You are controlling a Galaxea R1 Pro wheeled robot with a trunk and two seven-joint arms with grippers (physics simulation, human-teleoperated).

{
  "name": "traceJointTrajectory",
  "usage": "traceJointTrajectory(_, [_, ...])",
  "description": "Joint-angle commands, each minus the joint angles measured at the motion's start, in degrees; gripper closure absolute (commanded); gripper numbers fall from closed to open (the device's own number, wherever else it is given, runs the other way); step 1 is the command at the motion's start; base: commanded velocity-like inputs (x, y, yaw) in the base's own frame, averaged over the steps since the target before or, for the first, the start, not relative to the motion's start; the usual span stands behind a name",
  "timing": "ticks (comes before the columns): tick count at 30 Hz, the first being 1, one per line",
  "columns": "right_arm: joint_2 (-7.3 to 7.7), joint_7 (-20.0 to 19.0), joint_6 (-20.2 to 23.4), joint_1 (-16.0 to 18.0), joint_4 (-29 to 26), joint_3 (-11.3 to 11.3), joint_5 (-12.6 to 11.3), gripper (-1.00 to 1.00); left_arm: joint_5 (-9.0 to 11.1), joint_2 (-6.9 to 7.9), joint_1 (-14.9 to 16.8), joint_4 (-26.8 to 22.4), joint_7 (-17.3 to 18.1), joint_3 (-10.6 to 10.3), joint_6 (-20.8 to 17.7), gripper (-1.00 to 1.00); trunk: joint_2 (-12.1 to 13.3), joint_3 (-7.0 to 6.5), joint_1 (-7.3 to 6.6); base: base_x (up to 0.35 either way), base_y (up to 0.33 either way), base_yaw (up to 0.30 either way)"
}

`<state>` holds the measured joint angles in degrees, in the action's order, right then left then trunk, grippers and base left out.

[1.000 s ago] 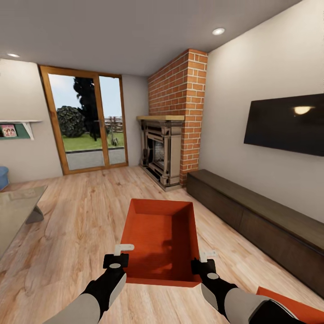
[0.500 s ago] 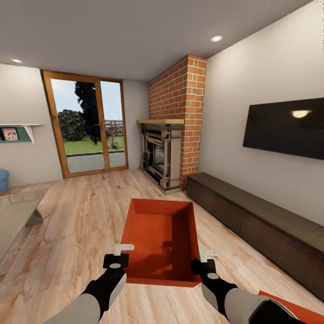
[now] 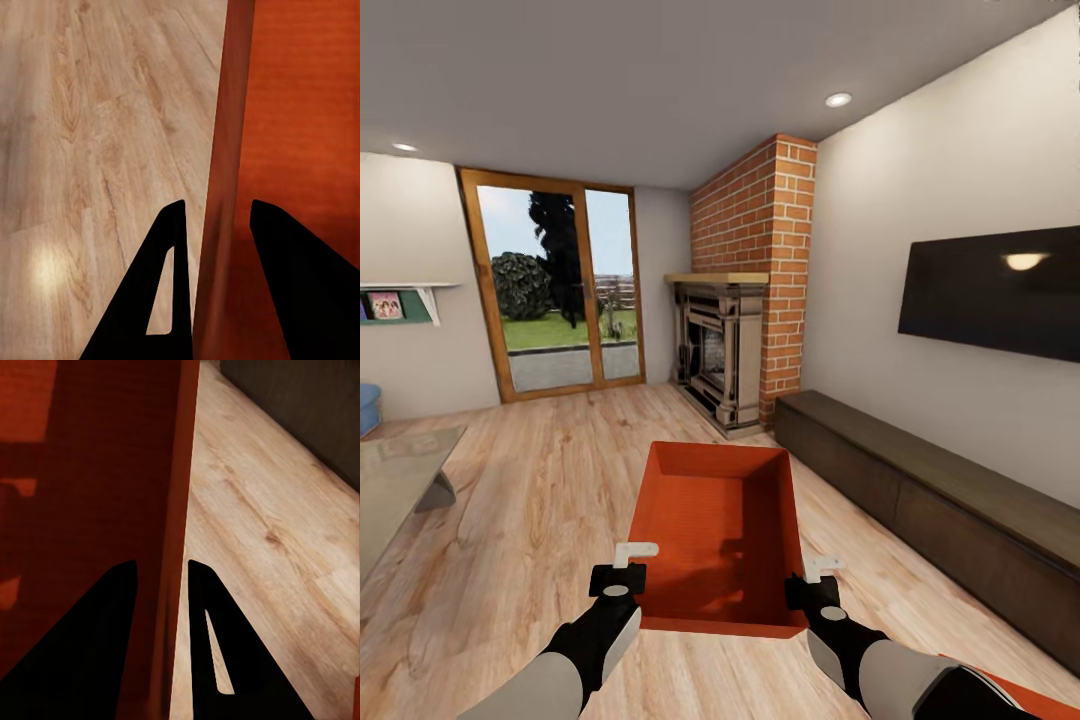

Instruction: Move the two storage containers from the living room to the garage. In the garage, place one container on the floor and stack the other container on top of it (either order is fine).

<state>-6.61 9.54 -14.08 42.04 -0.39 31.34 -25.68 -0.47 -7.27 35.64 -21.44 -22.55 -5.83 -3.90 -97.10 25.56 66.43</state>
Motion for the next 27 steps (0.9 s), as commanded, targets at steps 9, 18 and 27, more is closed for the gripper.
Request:
traceJointTrajectory(9, [0.02,2.32,-1.21,0.06,-0.05,0.48,-0.6,1.0,1.61,-0.38,0.05,0.17,-0.39,0.56,-0.4,1.0,-0.03,-0.02,0.0,0.0,0.0,0.0])
traceJointTrajectory(18, [0.02,2.32,-1.08,0.06,-0.05,0.48,-0.6,1.0,1.61,-0.38,0.05,0.17,-0.39,0.56,-0.39,1.0,-0.03,-0.02,0.0,0.0,0.0,0.0])
traceJointTrajectory(27, [0.02,2.32,-1.13,0.04,-0.05,0.48,-0.69,1.0,1.61,-0.38,0.05,0.16,-0.39,0.56,-0.4,1.0,-0.03,-0.02,0.0,0.0,0.0,0.0])
